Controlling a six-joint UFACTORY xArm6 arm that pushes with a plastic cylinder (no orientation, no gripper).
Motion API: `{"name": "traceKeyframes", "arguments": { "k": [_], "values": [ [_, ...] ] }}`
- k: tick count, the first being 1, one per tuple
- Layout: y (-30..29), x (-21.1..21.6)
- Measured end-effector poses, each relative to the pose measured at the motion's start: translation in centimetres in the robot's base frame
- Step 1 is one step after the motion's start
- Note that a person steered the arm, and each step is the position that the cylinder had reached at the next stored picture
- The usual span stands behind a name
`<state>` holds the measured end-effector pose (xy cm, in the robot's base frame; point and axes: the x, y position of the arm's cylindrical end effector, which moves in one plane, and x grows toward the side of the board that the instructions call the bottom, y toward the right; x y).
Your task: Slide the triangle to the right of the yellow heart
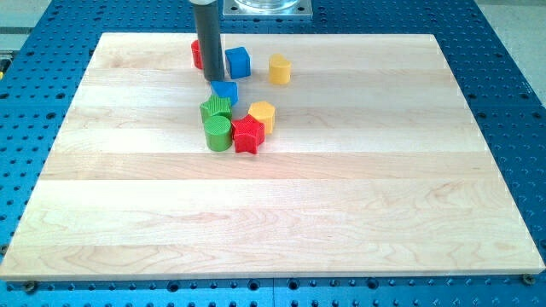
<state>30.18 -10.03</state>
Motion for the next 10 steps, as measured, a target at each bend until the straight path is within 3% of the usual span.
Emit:
{"name": "traceKeyframes", "arguments": {
  "k": [2,3,4,5,6,7,10],
  "values": [
    [-2.3,3.5],
    [2.8,5.5],
    [12.1,5.1],
    [12.4,4.0],
    [9.5,8.7],
    [13.5,10.8],
    [18.1,2.4]
  ]
}}
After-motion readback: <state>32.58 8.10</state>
